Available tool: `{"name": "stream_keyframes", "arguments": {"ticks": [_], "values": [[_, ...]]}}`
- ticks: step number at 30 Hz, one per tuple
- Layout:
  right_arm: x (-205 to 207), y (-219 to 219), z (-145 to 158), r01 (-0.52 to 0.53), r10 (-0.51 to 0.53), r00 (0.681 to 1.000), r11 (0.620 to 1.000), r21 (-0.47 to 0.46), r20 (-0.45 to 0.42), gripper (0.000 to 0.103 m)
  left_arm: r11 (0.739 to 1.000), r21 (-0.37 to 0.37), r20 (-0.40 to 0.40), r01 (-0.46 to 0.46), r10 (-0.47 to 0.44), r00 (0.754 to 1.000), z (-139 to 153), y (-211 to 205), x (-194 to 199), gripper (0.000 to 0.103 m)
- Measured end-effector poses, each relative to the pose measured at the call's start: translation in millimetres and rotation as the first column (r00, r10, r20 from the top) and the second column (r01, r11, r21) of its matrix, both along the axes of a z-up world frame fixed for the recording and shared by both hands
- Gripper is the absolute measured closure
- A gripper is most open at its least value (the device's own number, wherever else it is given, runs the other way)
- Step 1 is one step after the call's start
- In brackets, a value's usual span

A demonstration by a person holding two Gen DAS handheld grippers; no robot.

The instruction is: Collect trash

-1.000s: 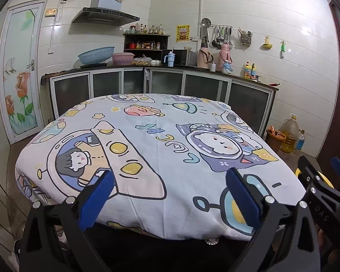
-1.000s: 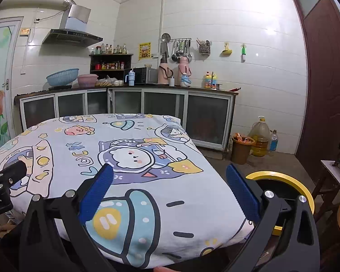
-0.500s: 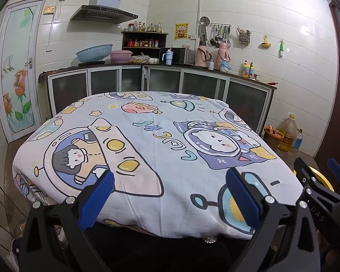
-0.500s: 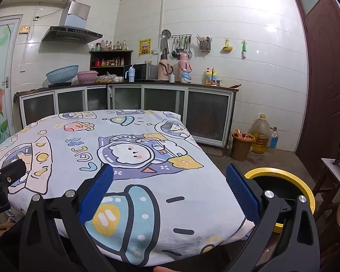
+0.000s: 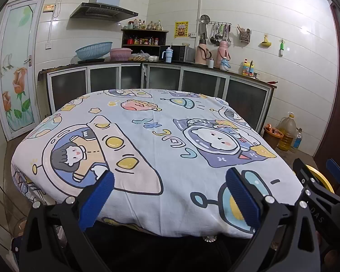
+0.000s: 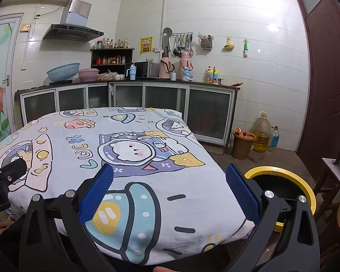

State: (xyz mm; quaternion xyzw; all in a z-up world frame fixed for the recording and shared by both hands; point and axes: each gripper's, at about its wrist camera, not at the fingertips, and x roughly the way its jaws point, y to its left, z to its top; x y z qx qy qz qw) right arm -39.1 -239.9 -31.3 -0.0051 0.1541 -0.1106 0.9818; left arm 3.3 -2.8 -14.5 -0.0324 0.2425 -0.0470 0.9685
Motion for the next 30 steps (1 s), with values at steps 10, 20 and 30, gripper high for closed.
{"name": "stream_keyframes", "arguments": {"ticks": [10, 20, 30], "values": [[0.0, 1.2, -1.5, -0.005, 0.005, 1.0, 1.0, -0.001, -0.003, 0.008, 1.0, 0.0, -0.001, 0.0, 0.0, 1.0, -0.2, 0.2, 1.0, 0.008], [1.3, 2.1, -1.6, -0.005, 0.005, 1.0, 1.0, 0.001, -0.006, 0.008, 1.0, 0.001, -0.004, 0.006, -0.006, 1.0, -1.0, -1.1, 2.0, 0.008], [1.7, 0.7, -1.6, -0.005, 0.005, 1.0, 1.0, 0.002, -0.008, 0.008, 1.0, 0.0, -0.006, 0.01, -0.01, 1.0, -1.1, -2.0, 2.9, 0.008]]}}
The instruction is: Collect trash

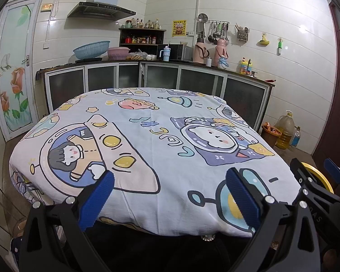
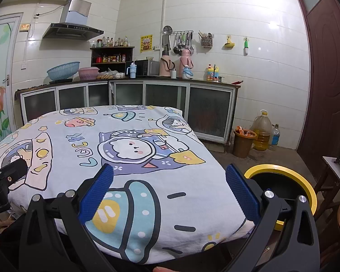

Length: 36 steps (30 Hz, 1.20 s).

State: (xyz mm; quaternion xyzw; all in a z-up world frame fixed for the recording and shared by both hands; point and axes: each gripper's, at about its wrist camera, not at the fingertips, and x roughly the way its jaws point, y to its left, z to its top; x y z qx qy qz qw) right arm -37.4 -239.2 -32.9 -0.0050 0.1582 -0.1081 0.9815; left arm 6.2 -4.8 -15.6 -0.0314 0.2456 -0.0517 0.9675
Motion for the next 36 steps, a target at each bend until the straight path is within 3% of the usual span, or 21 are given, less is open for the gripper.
{"name": "stream_keyframes", "arguments": {"ticks": [36], "values": [[0.4, -5.5, -3.0, 0.005, -0.005, 1.0, 1.0, 0.008, -0.009, 0.008, 1.0, 0.003, -0.002, 0.011, -0.011, 1.0, -1.3, -1.1, 4.2, 0.008]]}}
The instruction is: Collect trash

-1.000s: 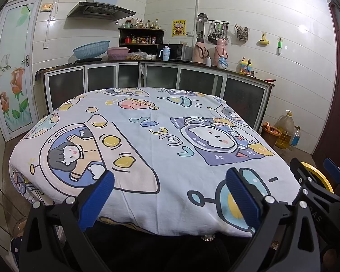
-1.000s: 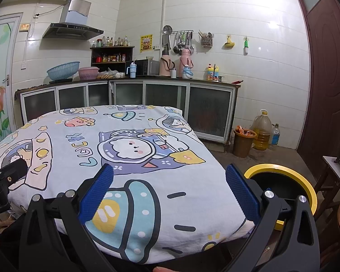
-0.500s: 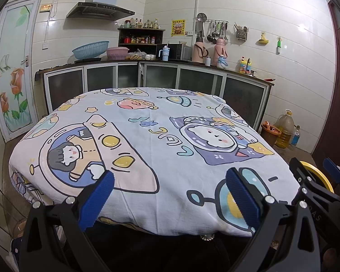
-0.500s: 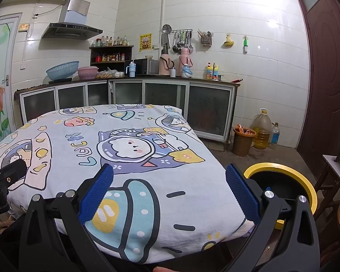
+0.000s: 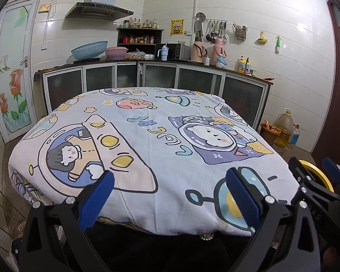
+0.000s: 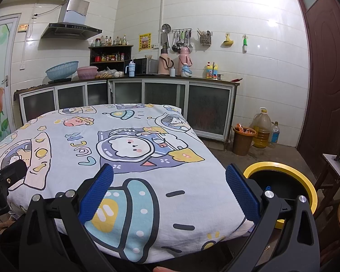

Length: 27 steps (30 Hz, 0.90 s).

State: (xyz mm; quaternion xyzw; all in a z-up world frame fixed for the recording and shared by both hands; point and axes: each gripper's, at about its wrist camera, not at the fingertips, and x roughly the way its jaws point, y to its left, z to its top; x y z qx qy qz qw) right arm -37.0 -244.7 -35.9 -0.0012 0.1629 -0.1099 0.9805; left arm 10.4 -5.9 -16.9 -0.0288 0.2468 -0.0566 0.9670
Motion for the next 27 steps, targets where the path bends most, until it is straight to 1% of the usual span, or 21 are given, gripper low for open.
{"name": "stream_keyframes", "arguments": {"ticks": [27], "values": [[0.8, 1.3, -1.4, 0.006, -0.006, 1.0, 1.0, 0.007, -0.006, 0.008, 1.0, -0.005, -0.008, 0.016, -0.016, 1.0, -3.0, 2.5, 5.8, 0.008]]}}
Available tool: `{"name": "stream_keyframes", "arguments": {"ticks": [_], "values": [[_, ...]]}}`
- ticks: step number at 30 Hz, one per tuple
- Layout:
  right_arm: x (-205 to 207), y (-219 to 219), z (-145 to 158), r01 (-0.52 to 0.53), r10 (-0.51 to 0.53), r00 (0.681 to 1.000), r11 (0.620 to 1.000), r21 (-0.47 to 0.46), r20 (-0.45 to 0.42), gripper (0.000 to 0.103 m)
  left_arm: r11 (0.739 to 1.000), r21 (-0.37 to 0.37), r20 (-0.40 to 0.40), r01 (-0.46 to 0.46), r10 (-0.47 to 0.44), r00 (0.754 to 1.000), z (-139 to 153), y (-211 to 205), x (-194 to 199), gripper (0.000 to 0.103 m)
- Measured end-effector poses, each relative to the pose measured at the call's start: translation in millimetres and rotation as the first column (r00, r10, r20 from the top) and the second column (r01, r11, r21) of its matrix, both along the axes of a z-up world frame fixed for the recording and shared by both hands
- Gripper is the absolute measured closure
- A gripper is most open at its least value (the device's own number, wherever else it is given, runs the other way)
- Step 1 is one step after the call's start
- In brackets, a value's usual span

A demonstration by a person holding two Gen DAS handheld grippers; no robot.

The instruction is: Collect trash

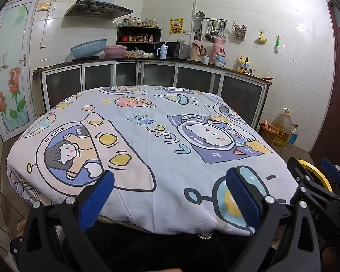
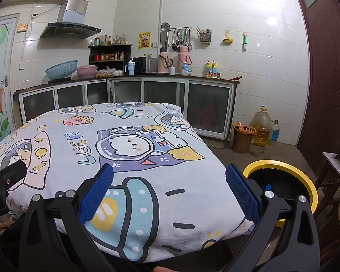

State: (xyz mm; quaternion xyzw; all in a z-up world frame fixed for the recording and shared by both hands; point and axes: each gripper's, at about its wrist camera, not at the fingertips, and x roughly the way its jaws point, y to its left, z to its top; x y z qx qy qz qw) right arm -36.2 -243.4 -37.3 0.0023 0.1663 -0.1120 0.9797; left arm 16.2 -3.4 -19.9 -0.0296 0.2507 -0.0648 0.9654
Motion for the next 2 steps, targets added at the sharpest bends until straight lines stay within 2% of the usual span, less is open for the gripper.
{"name": "stream_keyframes", "arguments": {"ticks": [2], "values": [[-0.4, 1.5, -0.1, -0.001, 0.001, 1.0, 1.0, -0.001, 0.0, 0.008, 1.0, -0.002, -0.001, 0.001, -0.001, 1.0, -0.4, 0.8, -0.2, 0.008]]}}
